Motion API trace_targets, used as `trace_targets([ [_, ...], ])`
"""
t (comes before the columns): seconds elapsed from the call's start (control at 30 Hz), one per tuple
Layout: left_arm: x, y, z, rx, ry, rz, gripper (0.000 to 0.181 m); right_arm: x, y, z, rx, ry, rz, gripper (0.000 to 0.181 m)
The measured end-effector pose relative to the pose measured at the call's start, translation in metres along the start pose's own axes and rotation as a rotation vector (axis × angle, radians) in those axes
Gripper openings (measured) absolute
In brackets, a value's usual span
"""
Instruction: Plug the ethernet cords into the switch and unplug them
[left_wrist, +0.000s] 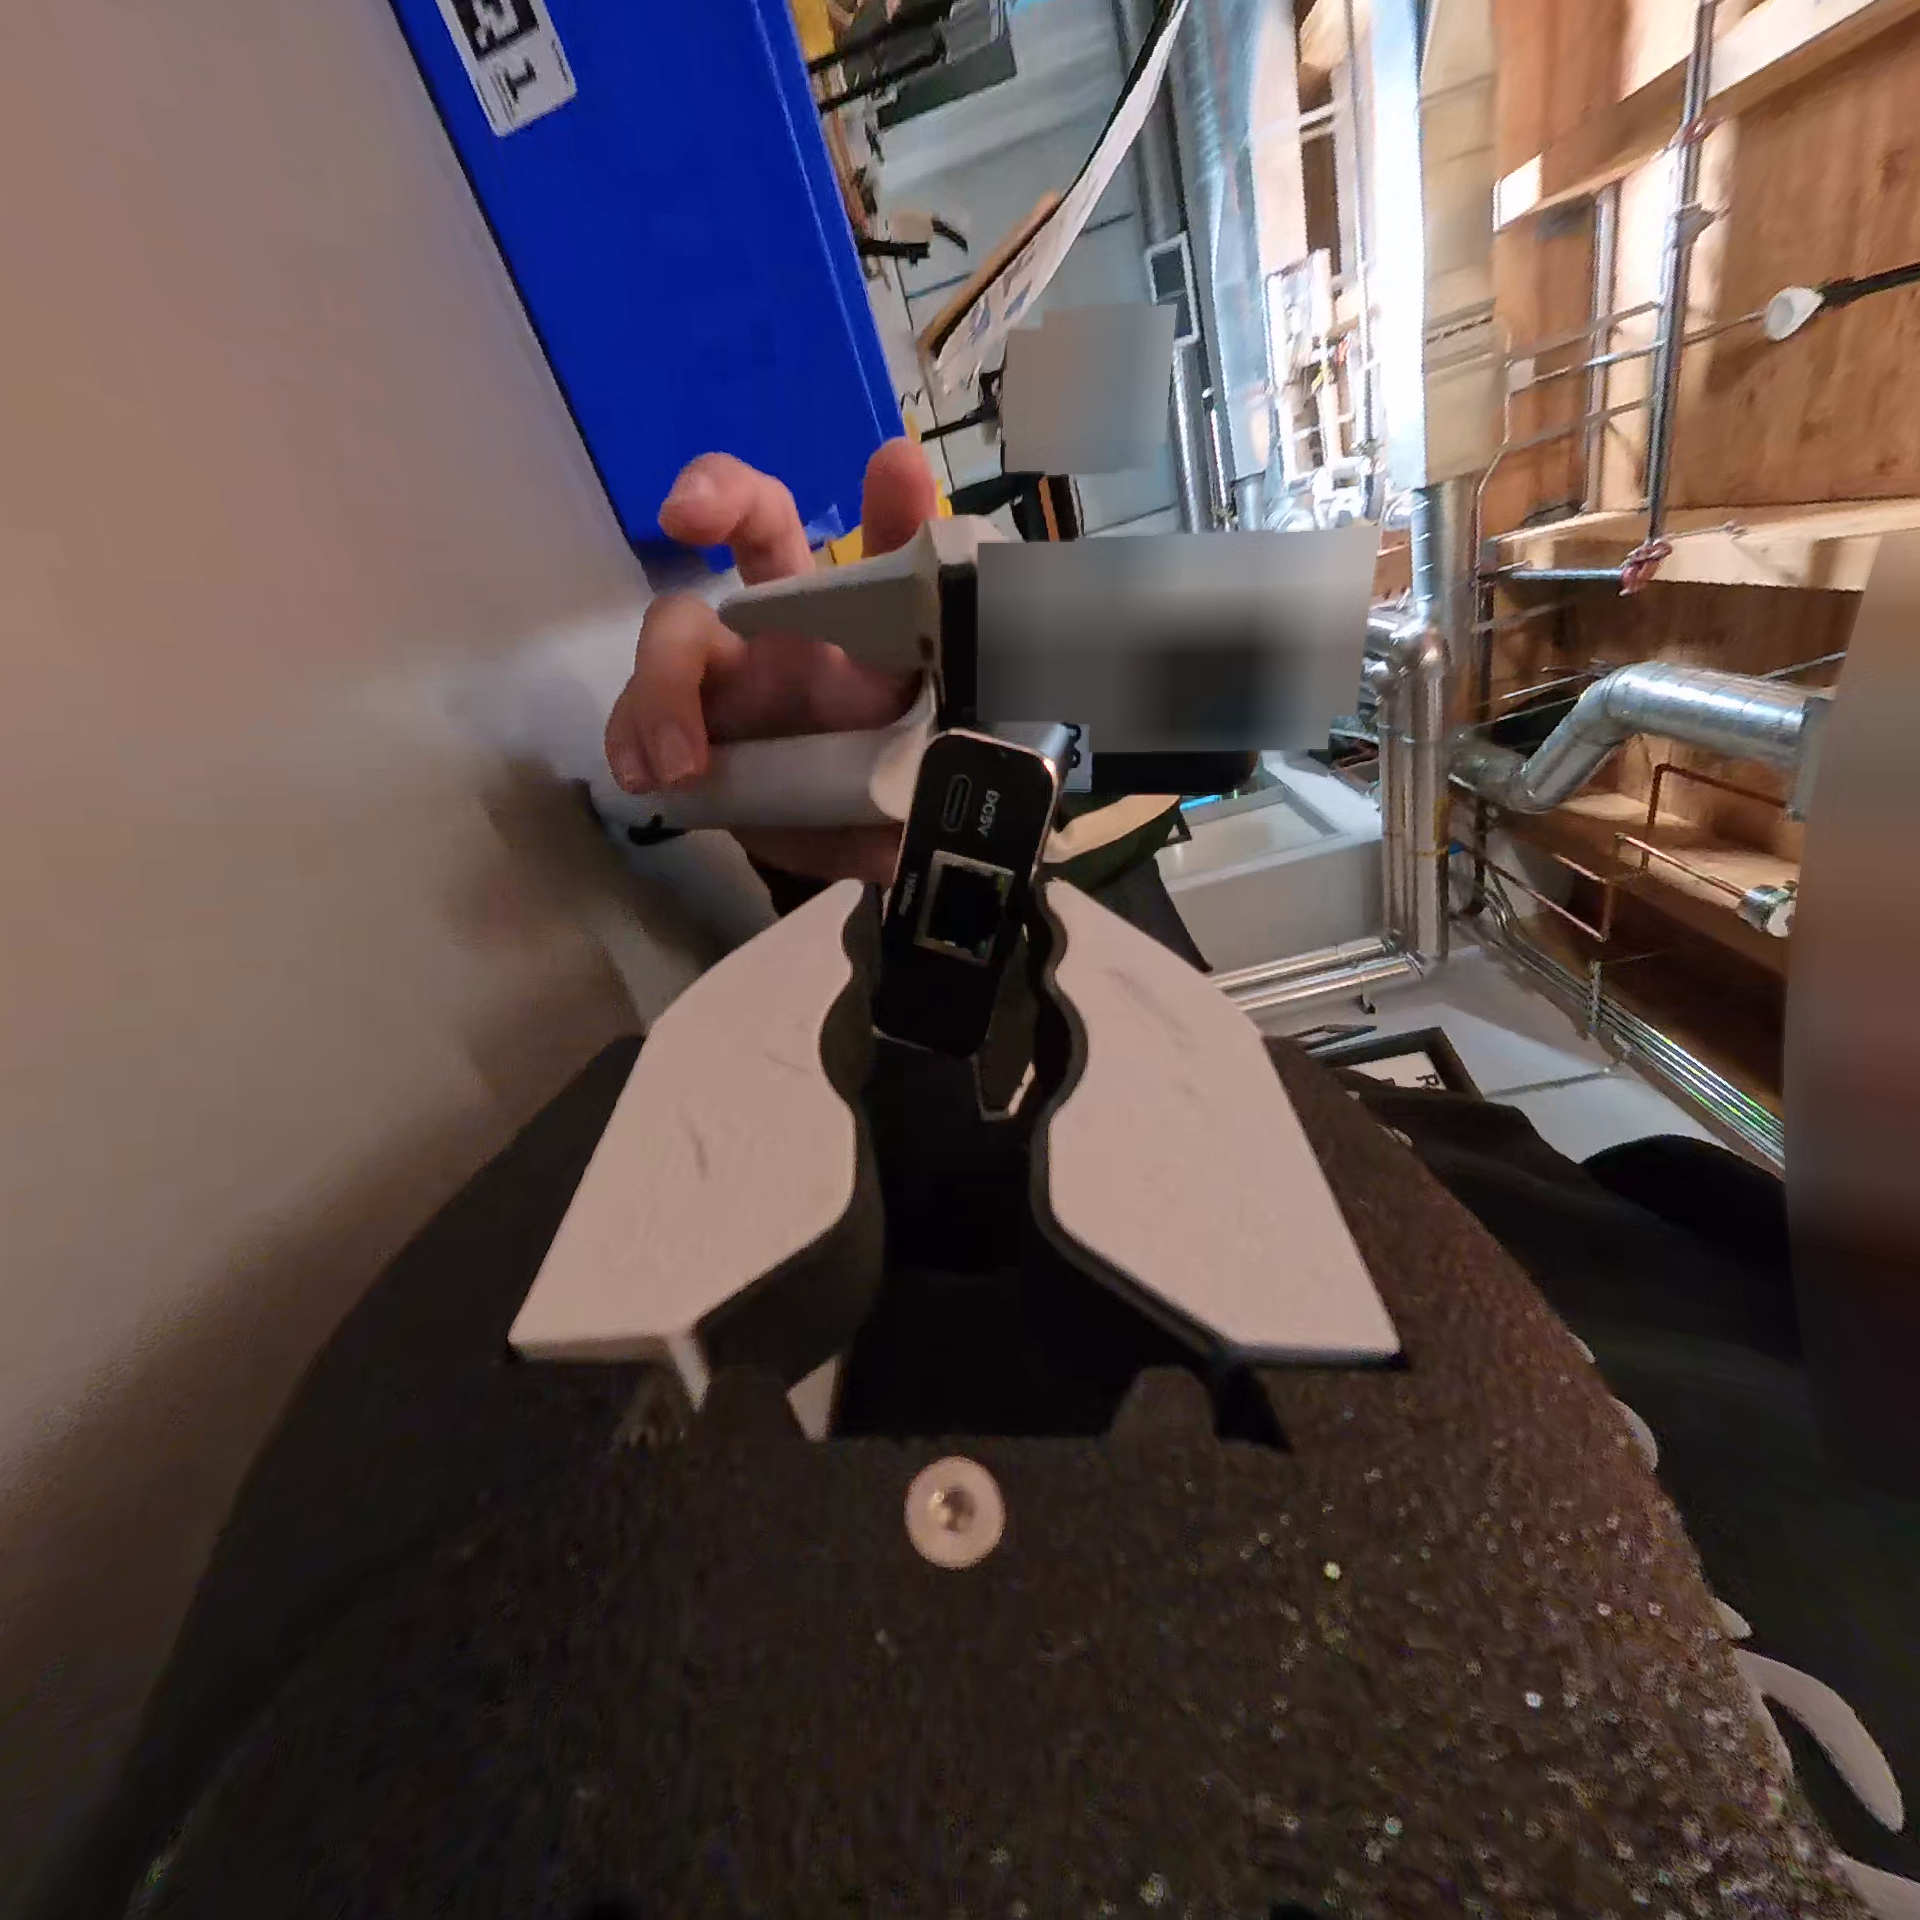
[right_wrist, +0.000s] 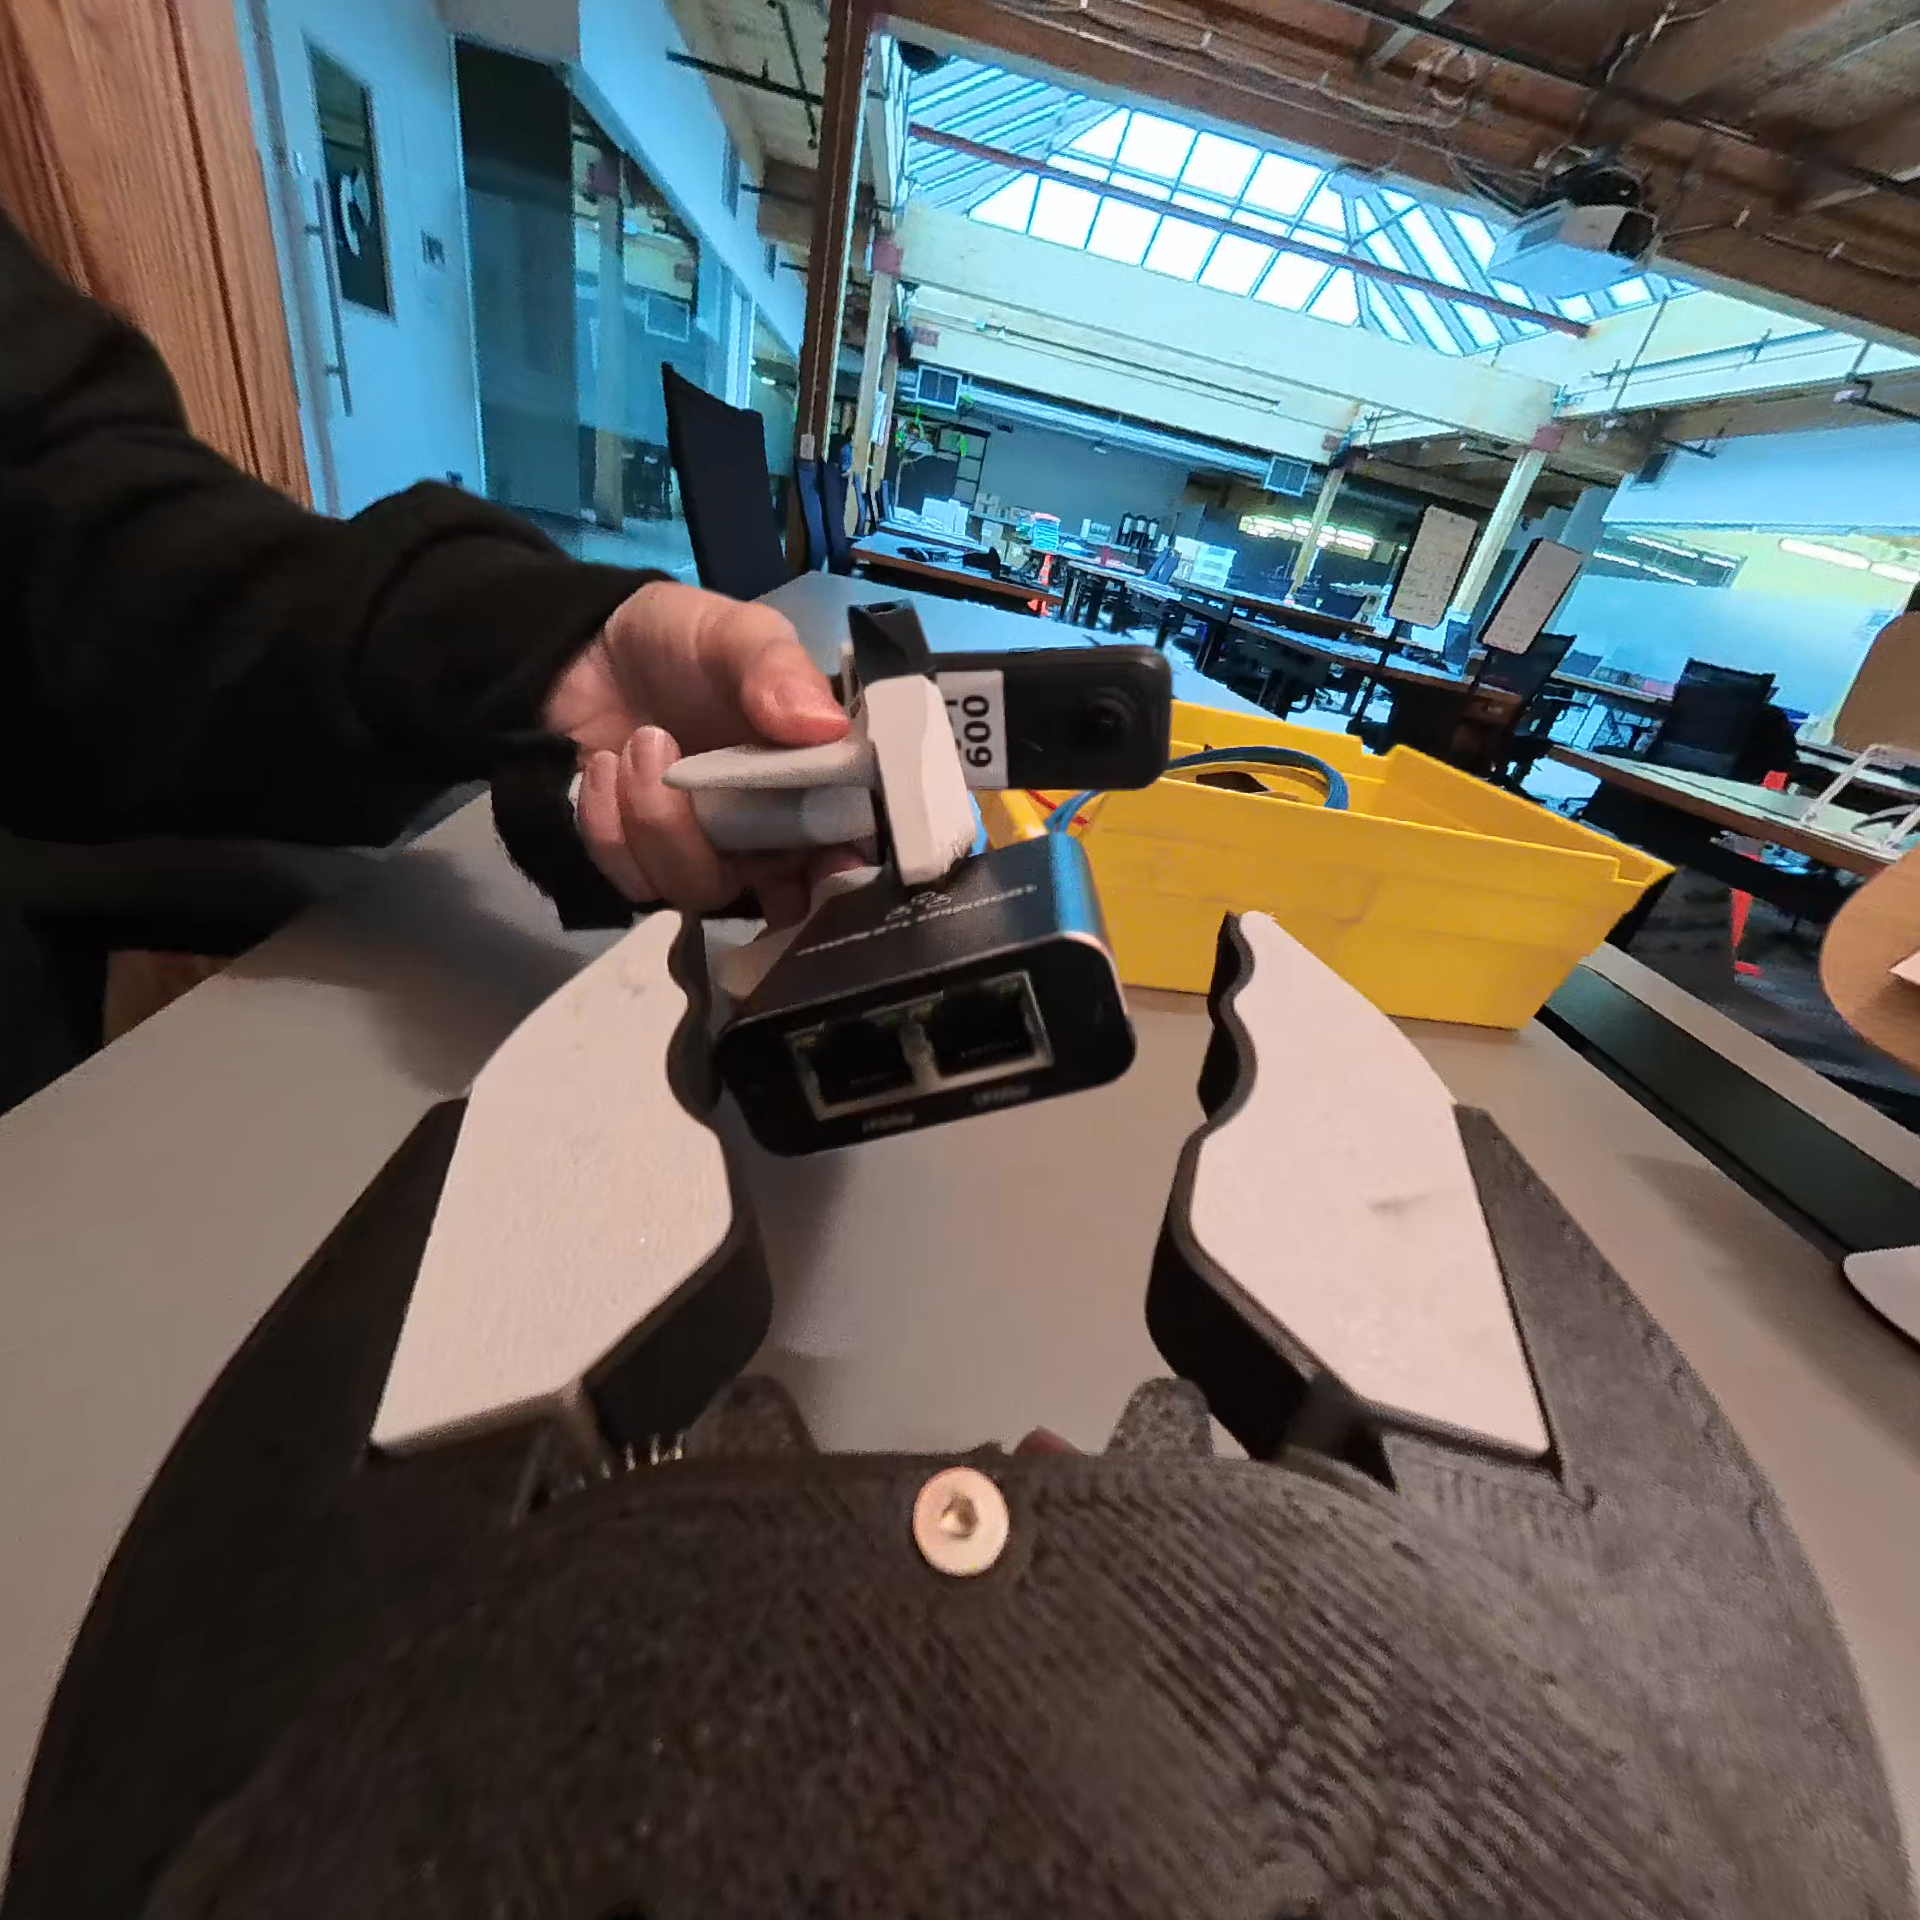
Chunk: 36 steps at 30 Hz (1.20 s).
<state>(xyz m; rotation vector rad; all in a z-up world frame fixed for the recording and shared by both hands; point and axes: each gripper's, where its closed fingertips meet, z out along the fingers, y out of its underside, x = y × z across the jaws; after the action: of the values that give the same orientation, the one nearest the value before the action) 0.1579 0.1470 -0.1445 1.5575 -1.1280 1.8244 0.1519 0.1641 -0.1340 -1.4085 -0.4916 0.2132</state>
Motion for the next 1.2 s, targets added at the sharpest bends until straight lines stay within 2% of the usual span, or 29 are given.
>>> trace_targets([
  [0.07,-0.001,0.002,0.003,-0.017,-0.014,-0.014,0.026,-0.001,0.004,0.000,-0.033,0.001,-0.034,0.094],
  [0.2,-0.006,-0.005,0.005,0.018,-0.050,-0.031,0.025,-0.005,0.011,0.001,-0.092,-0.005,-0.129,0.085],
  [0.4,-0.005,-0.007,0.009,0.080,-0.065,-0.039,0.025,0.006,0.007,0.000,-0.056,0.077,-0.140,0.079],
  [0.53,-0.008,-0.016,0.005,0.154,-0.130,0.013,0.024,0.014,0.023,0.002,-0.182,0.094,-0.068,0.078],
  [0.67,0.002,-0.018,0.006,0.180,-0.091,0.049,0.025,0.015,0.013,0.002,-0.110,0.058,0.096,0.078],
  [0.8,0.003,-0.019,0.006,0.186,-0.159,0.213,0.031,0.016,0.010,0.000,-0.071,0.056,0.144,0.078],
  [0.97,0.024,-0.037,-0.020,0.256,-0.273,0.525,0.035,0.022,-0.003,-0.008,0.048,0.052,0.221,0.077],
  [1.1,0.039,-0.064,-0.073,0.269,-0.538,0.871,0.039,0.025,-0.006,-0.012,0.077,0.054,0.228,0.077],
  [1.17,0.035,-0.087,-0.112,0.195,-0.751,1.053,0.041,0.026,-0.007,-0.013,0.086,0.055,0.234,0.077],
  [1.2,0.029,-0.099,-0.132,0.110,-0.856,1.144,0.037,0.025,-0.007,-0.013,0.089,0.040,0.239,0.077],
])
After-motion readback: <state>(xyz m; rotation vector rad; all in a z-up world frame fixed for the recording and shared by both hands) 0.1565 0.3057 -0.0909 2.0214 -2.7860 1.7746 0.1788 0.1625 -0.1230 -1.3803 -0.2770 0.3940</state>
